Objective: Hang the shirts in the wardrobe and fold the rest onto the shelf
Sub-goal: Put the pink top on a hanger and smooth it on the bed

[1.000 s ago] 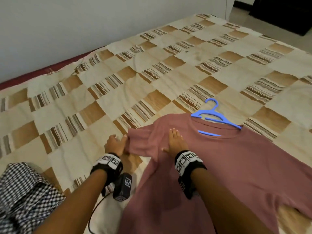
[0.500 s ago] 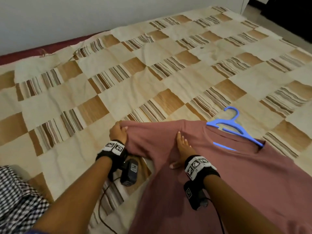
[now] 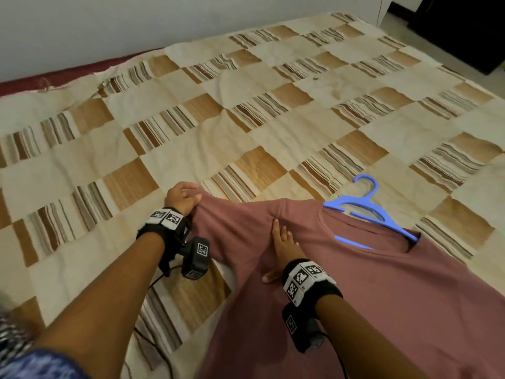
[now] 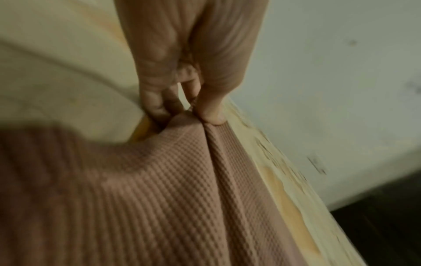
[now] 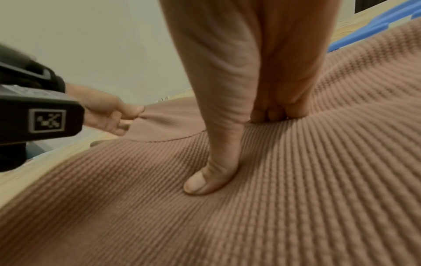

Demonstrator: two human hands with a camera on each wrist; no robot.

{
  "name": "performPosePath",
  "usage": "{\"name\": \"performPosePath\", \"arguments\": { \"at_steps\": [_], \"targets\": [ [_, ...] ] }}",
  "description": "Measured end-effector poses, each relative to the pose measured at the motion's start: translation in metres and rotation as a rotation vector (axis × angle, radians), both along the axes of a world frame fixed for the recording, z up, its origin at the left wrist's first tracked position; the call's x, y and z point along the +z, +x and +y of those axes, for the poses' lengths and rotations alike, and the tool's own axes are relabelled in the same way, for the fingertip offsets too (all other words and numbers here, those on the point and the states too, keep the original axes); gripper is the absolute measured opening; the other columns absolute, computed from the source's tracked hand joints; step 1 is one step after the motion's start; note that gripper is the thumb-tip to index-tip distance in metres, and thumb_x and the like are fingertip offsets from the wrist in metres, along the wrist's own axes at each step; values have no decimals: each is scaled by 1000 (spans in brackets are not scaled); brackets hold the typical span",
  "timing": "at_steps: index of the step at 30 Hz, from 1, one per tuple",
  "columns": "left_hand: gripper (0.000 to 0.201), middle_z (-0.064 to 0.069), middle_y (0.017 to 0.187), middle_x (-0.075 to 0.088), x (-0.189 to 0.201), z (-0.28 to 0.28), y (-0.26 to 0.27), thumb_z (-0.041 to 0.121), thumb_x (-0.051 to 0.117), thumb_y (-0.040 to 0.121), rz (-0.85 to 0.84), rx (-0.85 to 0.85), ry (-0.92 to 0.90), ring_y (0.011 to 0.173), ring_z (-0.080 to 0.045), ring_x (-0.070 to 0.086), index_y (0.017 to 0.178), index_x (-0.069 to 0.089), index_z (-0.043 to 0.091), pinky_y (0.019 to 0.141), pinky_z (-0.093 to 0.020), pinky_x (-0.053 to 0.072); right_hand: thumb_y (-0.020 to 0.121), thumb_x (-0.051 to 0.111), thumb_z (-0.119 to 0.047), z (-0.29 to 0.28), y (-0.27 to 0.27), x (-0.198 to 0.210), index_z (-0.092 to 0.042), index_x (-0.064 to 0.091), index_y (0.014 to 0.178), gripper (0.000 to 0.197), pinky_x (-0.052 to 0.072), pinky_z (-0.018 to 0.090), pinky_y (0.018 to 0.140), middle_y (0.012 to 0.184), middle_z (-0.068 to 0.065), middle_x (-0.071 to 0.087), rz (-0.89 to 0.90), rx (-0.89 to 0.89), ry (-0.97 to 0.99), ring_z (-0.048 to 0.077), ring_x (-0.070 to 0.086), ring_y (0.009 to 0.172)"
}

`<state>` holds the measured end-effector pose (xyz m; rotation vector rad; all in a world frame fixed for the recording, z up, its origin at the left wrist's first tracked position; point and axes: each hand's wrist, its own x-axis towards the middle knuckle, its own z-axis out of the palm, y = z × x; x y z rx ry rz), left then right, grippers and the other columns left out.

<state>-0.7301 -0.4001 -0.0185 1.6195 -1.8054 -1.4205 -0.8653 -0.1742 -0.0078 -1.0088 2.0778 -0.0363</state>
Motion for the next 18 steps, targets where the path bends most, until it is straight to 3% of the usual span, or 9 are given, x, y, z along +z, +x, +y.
{"name": "performPosePath", "arguments": {
  "at_steps": [3, 6, 8, 10, 13, 15, 17, 18],
  "targets": [
    [29, -19, 116, 60, -18, 6, 10, 6, 62, 87, 35, 107, -14, 109, -33, 56, 116, 56, 2, 85, -29, 43, 64, 85, -25, 4, 2, -2, -13, -26, 144, 138, 4, 47, 117, 157, 15, -14, -3, 11, -20, 29, -9, 145],
    [28, -23, 114, 59, -39, 5, 10, 9, 58, 90, 90, 87, -47, 110, -38, 55, 116, 51, 1, 91, -39, 44, 70, 81, -33, 10, 0, 4, -14, -18, 148, 127, 6, 47, 118, 157, 14, -10, 4, 20, -81, 29, -6, 146],
    [28, -18, 109, 57, -47, 2, 8, 10, 55, 92, 111, 61, -81, 110, -37, 54, 117, 49, 1, 93, -39, 43, 82, 65, -50, 10, -3, 8, -14, 0, 151, 101, 9, 45, 118, 159, 11, 5, 168, 1, -258, 27, 5, 146],
    [29, -15, 110, 54, -50, -2, 7, 10, 53, 93, 133, 55, -111, 112, -34, 53, 121, 48, 2, 95, -37, 42, 90, 40, -61, 0, -3, 7, -13, 10, 151, 83, 3, 47, 117, 158, 12, 10, 343, -21, -351, 27, 6, 146],
    [36, -19, 120, 54, -38, -9, 5, 7, 51, 92, 109, 19, -164, 110, -34, 53, 127, 43, 9, 98, -40, 42, 81, 28, -78, -30, 3, -5, -13, -2, 151, 100, -9, 60, 112, 155, 26, -9, 466, 196, -125, 39, -11, 143],
    [39, -14, 103, 59, -31, -14, 5, 7, 49, 93, 115, 45, -179, 94, -31, 57, 130, 39, 11, 89, -43, 48, 71, 32, -87, -47, -1, -12, -17, -10, 150, 114, -13, 68, 106, 153, 24, -19, 480, 292, -55, 38, -19, 142],
    [41, -3, 83, 53, -25, -15, 8, 8, 46, 95, 159, 119, -121, 70, -22, 53, 134, 33, 12, 64, -34, 53, 64, 37, -90, -53, -7, -17, -25, -16, 149, 119, -15, 73, 99, 153, 15, -26, 434, 278, -70, 32, -26, 141],
    [42, -1, 83, 51, -24, -13, 10, 11, 48, 95, 175, 136, -77, 68, -19, 54, 134, 31, 12, 58, -28, 53, 63, 38, -90, -51, -9, -20, -27, -18, 148, 120, -15, 74, 98, 153, 12, -29, 421, 267, -73, 30, -29, 140]
  ]
}}
